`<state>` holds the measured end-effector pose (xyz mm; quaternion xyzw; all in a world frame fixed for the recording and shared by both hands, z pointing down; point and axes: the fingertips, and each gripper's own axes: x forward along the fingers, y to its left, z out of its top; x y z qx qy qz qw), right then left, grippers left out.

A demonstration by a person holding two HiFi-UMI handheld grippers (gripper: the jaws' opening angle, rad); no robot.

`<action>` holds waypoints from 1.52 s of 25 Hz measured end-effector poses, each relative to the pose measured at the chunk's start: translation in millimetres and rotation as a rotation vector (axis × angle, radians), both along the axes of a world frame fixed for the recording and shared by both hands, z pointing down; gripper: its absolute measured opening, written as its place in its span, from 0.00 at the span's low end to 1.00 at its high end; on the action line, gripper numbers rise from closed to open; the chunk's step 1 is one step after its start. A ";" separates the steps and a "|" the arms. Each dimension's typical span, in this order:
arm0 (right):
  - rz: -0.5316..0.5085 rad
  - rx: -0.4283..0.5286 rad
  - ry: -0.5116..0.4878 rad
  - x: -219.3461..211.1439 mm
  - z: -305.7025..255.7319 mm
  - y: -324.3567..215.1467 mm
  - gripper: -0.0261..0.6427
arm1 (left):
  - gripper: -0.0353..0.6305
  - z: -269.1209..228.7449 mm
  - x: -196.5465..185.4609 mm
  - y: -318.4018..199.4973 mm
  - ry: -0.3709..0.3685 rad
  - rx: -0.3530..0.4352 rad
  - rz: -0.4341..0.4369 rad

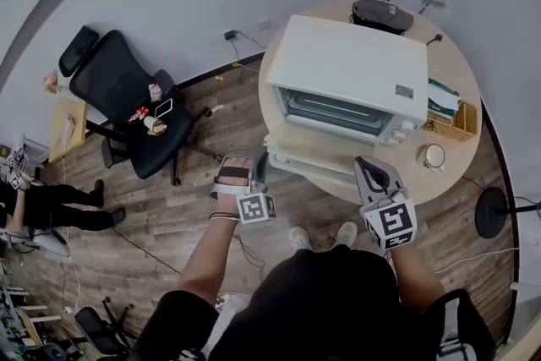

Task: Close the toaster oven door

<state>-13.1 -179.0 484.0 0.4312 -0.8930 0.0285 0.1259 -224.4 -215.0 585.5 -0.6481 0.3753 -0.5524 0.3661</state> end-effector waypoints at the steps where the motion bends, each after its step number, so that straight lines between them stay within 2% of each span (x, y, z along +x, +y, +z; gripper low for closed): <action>1: 0.003 0.000 -0.002 0.8 -0.1 0.5 0.03 | 0.11 -2.8 0.9 -3.0 -0.004 0.004 0.012; 12: 0.028 0.006 -0.003 13.6 -4.5 0.8 0.03 | 0.11 -31.5 9.6 -43.6 -0.044 0.047 0.065; 20: 0.038 0.010 -0.003 19.3 -6.3 -6.0 0.03 | 0.11 -40.4 16.9 -67.6 -0.024 0.061 0.072; 38: 0.074 0.003 -0.002 40.8 -7.8 -21.7 0.03 | 0.13 -55.8 27.7 -110.3 -0.047 0.065 0.079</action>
